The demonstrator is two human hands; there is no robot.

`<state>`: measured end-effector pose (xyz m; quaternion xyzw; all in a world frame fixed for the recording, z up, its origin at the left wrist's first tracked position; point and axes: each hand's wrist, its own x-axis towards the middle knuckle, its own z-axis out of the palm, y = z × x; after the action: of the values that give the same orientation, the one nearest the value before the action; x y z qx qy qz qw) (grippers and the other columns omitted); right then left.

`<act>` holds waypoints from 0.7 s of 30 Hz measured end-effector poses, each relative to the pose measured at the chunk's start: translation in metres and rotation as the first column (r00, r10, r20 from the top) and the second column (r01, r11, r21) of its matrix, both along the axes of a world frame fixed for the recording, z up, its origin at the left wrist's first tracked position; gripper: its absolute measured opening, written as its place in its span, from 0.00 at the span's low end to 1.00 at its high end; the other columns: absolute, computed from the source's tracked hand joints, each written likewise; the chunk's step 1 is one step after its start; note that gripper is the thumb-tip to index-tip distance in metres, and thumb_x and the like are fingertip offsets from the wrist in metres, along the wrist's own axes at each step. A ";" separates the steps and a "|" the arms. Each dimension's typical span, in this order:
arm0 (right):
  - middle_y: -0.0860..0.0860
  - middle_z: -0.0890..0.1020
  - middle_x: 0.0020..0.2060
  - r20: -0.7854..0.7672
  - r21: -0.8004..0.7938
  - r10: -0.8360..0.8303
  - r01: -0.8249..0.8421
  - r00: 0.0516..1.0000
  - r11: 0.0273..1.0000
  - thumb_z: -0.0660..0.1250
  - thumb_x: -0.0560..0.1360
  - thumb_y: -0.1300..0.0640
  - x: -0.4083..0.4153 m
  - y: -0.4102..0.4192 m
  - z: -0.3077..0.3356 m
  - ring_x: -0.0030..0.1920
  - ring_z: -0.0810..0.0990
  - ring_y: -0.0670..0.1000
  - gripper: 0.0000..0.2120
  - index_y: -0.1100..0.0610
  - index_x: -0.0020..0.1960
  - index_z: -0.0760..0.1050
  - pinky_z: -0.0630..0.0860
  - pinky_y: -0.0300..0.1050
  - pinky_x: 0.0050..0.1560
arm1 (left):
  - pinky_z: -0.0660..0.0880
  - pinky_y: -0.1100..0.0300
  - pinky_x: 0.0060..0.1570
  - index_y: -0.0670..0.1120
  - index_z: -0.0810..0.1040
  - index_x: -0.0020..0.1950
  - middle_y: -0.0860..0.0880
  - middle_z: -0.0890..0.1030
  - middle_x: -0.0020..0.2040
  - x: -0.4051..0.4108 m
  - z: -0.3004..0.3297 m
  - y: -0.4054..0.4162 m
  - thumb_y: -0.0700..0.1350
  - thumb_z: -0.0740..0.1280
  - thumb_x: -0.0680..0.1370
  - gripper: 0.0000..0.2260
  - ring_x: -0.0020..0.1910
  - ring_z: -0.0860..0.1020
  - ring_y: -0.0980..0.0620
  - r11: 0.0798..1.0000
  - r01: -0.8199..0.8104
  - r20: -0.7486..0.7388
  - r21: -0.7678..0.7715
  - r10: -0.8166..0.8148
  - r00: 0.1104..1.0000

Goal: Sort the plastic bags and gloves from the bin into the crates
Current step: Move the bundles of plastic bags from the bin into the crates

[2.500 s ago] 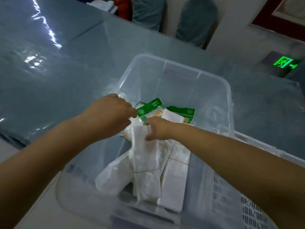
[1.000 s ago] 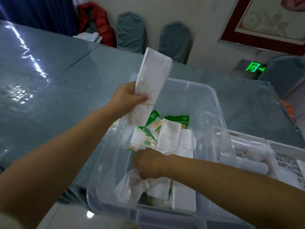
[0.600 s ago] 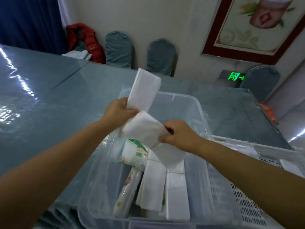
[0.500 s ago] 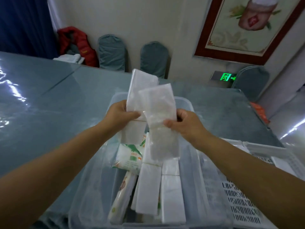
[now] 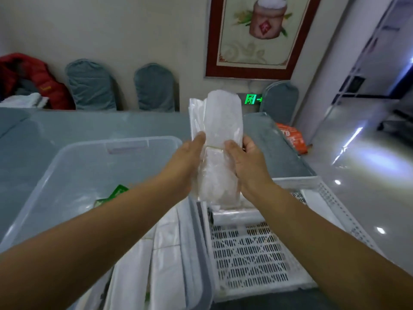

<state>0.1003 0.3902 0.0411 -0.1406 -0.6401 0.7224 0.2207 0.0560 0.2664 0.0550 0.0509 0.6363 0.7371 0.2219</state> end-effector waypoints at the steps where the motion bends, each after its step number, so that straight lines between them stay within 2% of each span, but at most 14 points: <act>1: 0.51 0.84 0.45 0.020 0.010 -0.003 0.003 1.000 1.000 0.64 0.75 0.57 0.007 0.016 -0.002 0.44 0.84 0.52 0.06 0.49 0.50 0.76 0.82 0.49 0.43 | 0.79 0.47 0.46 0.47 0.75 0.57 0.44 0.83 0.49 0.007 0.000 0.020 0.52 0.64 0.76 0.13 0.45 0.83 0.44 0.999 0.037 -0.015 0.024 -0.037 0.999; 3: 0.51 0.84 0.46 0.057 -0.006 -0.001 0.002 0.998 1.000 0.62 0.77 0.57 0.021 0.052 -0.006 0.44 0.84 0.53 0.06 0.48 0.51 0.76 0.82 0.50 0.43 | 0.81 0.49 0.41 0.45 0.76 0.55 0.42 0.84 0.46 0.021 -0.004 0.061 0.42 0.69 0.73 0.11 0.43 0.83 0.43 0.993 0.116 -0.068 0.038 -0.113 0.991; 7: 0.52 0.84 0.44 0.095 -0.162 -0.004 0.019 0.995 0.987 0.58 0.78 0.61 0.044 0.135 -0.017 0.42 0.83 0.52 0.09 0.52 0.50 0.76 0.81 0.49 0.44 | 0.80 0.46 0.47 0.41 0.76 0.56 0.37 0.82 0.49 0.046 -0.012 0.147 0.35 0.68 0.71 0.14 0.46 0.82 0.40 0.981 0.191 -0.078 -0.030 -0.193 0.978; 10: 0.55 0.84 0.46 0.160 -0.206 -0.002 0.036 0.987 0.978 0.60 0.78 0.62 0.066 0.201 -0.029 0.43 0.83 0.53 0.09 0.55 0.55 0.76 0.81 0.50 0.43 | 0.78 0.44 0.50 0.39 0.77 0.56 0.35 0.81 0.50 0.060 -0.024 0.212 0.35 0.67 0.72 0.13 0.48 0.81 0.38 0.976 0.207 -0.086 -0.068 -0.212 0.974; 13: 0.58 0.83 0.49 0.230 -0.182 -0.030 0.074 0.973 0.981 0.64 0.75 0.64 0.087 0.263 -0.042 0.46 0.83 0.56 0.14 0.60 0.60 0.73 0.81 0.51 0.44 | 0.78 0.45 0.51 0.43 0.75 0.57 0.40 0.82 0.50 0.072 -0.044 0.273 0.40 0.70 0.71 0.15 0.47 0.82 0.43 0.963 0.217 -0.116 -0.159 -0.237 0.965; 15: 0.59 0.82 0.50 0.269 -0.171 -0.049 0.098 0.962 0.980 0.65 0.74 0.65 0.099 0.297 -0.054 0.47 0.83 0.57 0.16 0.60 0.61 0.72 0.81 0.53 0.46 | 0.79 0.48 0.50 0.44 0.75 0.58 0.42 0.82 0.50 0.077 -0.062 0.304 0.44 0.69 0.73 0.15 0.47 0.82 0.45 0.934 0.297 -0.103 -0.200 -0.322 0.941; 17: 0.58 0.81 0.51 0.335 -0.126 -0.101 0.151 0.937 0.981 0.67 0.73 0.65 0.112 0.326 -0.067 0.49 0.82 0.59 0.18 0.59 0.61 0.71 0.80 0.59 0.49 | 0.79 0.51 0.47 0.44 0.74 0.56 0.44 0.81 0.50 0.082 -0.084 0.322 0.49 0.66 0.75 0.13 0.45 0.81 0.48 0.891 0.347 -0.081 -0.294 -0.385 0.919; 19: 0.59 0.81 0.52 0.386 -0.074 -0.154 0.197 0.910 0.978 0.68 0.72 0.65 0.125 0.349 -0.084 0.49 0.82 0.60 0.18 0.59 0.61 0.71 0.79 0.61 0.50 | 0.79 0.50 0.45 0.44 0.73 0.53 0.46 0.80 0.49 0.086 -0.112 0.325 0.51 0.63 0.76 0.12 0.44 0.79 0.49 0.816 0.299 -0.150 -0.495 -0.419 0.895; 20: 0.59 0.81 0.52 0.403 -0.067 -0.175 0.219 0.898 0.973 0.68 0.72 0.65 0.132 0.360 -0.092 0.49 0.82 0.60 0.18 0.59 0.61 0.71 0.79 0.60 0.50 | 0.78 0.49 0.46 0.45 0.72 0.54 0.47 0.79 0.49 0.088 -0.127 0.323 0.52 0.63 0.76 0.12 0.45 0.78 0.48 0.729 0.259 -0.206 -0.633 -0.481 0.852; 21: 0.58 0.81 0.52 0.422 -0.057 -0.197 0.243 0.885 0.968 0.68 0.72 0.65 0.138 0.370 -0.099 0.48 0.82 0.59 0.18 0.59 0.61 0.71 0.80 0.59 0.49 | 0.76 0.51 0.46 0.46 0.72 0.56 0.49 0.79 0.50 0.092 -0.142 0.319 0.52 0.63 0.76 0.13 0.47 0.78 0.48 0.592 0.208 -0.233 -0.779 -0.581 0.779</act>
<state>0.2388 0.7606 -0.0583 -0.3733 -0.6121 0.6801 0.1530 0.1480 0.5859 -0.0868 0.2804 0.8750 0.3227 0.2273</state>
